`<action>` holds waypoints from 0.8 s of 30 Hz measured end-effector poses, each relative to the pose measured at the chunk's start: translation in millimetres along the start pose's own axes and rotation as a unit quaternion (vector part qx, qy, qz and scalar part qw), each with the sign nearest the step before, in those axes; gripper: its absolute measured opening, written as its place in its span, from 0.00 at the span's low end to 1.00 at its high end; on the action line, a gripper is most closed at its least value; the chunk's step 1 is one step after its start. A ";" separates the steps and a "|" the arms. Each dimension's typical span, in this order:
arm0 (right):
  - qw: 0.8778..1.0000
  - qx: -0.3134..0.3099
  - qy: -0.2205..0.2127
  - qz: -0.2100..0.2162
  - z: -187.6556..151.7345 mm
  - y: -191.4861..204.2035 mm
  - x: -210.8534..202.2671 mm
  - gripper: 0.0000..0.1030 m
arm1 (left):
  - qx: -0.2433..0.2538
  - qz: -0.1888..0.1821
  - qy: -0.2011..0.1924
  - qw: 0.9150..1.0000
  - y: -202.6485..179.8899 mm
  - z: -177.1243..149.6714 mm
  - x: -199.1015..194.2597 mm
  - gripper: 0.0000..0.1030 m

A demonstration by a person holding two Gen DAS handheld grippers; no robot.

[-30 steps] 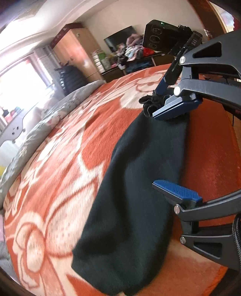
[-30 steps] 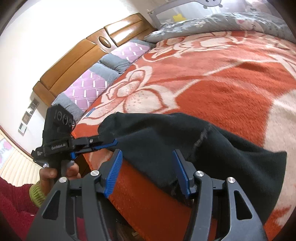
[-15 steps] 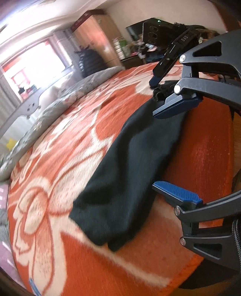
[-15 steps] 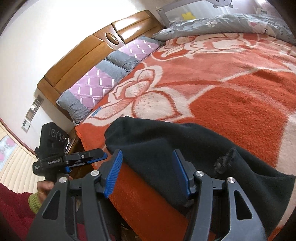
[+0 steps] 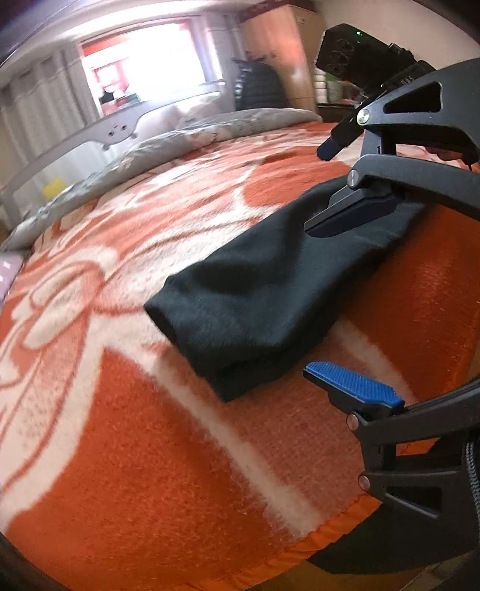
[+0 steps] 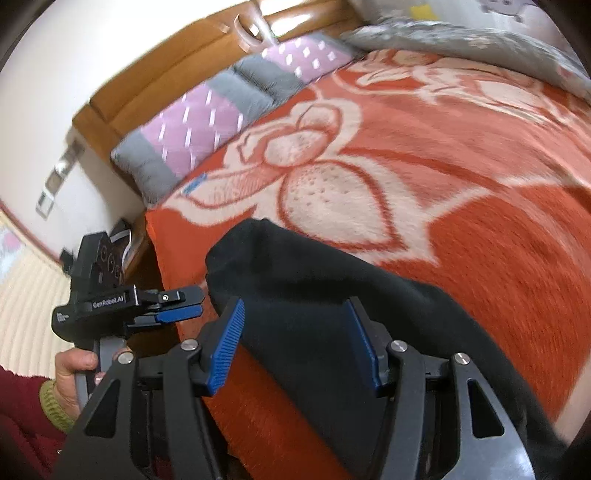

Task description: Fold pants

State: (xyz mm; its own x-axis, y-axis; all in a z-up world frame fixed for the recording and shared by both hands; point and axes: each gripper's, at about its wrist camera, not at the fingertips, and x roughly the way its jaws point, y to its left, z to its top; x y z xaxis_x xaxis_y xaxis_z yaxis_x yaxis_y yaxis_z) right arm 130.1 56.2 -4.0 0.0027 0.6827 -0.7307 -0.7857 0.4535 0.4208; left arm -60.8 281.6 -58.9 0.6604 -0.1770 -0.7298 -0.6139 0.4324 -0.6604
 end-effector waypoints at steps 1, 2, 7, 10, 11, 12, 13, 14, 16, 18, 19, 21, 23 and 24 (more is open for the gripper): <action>1.000 -0.008 0.009 0.002 5.9 1.3 7.2 0.56 | -0.004 0.000 -0.002 1.000 1.9 2.0 1.5 0.68; 0.999 -0.022 0.024 0.000 15.5 3.5 18.9 0.56 | -0.008 -0.001 -0.003 1.000 2.7 4.6 4.3 0.68; 0.994 -0.075 0.084 0.007 54.2 12.0 70.9 0.56 | -0.041 -0.007 0.002 0.999 14.8 14.0 16.6 0.68; 0.989 -0.096 0.116 0.017 72.4 15.4 102.8 0.56 | -0.070 -0.016 0.003 0.997 28.5 14.7 21.5 0.68; 0.987 -0.101 0.126 0.024 77.8 16.4 113.8 0.56 | -0.076 -0.019 0.004 0.997 32.0 14.8 23.2 0.68; 0.985 -0.104 0.135 0.030 81.0 17.4 121.3 0.56 | -0.083 -0.023 0.003 0.996 35.0 15.2 25.2 0.68; 0.982 -0.108 0.148 0.039 84.3 19.2 131.9 0.56 | -0.089 -0.028 0.001 0.996 36.9 15.1 25.7 0.68; 0.980 -0.113 0.159 0.041 86.5 20.2 140.5 0.56 | -0.092 -0.030 -0.003 0.995 38.0 15.5 26.5 0.68; 0.974 -0.126 0.182 0.040 88.0 23.6 157.8 0.55 | -0.089 -0.030 -0.007 0.996 37.0 16.9 28.3 0.68; 0.967 -0.135 0.210 0.042 85.9 28.0 176.2 0.52 | -0.084 -0.030 -0.010 0.996 35.7 18.5 30.6 0.68; 0.966 -0.140 0.216 0.037 85.3 29.0 181.2 0.45 | -0.082 -0.032 -0.013 0.996 35.2 19.6 31.5 0.68; 0.964 -0.146 0.221 0.035 84.1 31.3 186.5 0.32 | -0.074 -0.035 -0.019 0.996 32.4 22.7 35.0 0.63; 0.965 -0.146 0.213 0.037 83.9 32.5 182.1 0.26 | -0.052 -0.037 -0.018 0.998 27.6 26.2 39.1 0.43; 0.967 -0.146 0.207 0.039 83.3 32.4 177.1 0.21 | -0.042 -0.034 -0.012 0.998 25.8 27.7 41.8 0.33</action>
State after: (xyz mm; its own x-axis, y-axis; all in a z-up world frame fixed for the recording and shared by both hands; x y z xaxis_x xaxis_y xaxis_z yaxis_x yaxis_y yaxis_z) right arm 156.7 239.5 -75.0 -0.2631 0.3938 -0.8807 -0.9150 0.1875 0.3572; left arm -37.1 309.8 -101.5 0.7114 -0.1820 -0.6789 -0.6005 0.3444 -0.7216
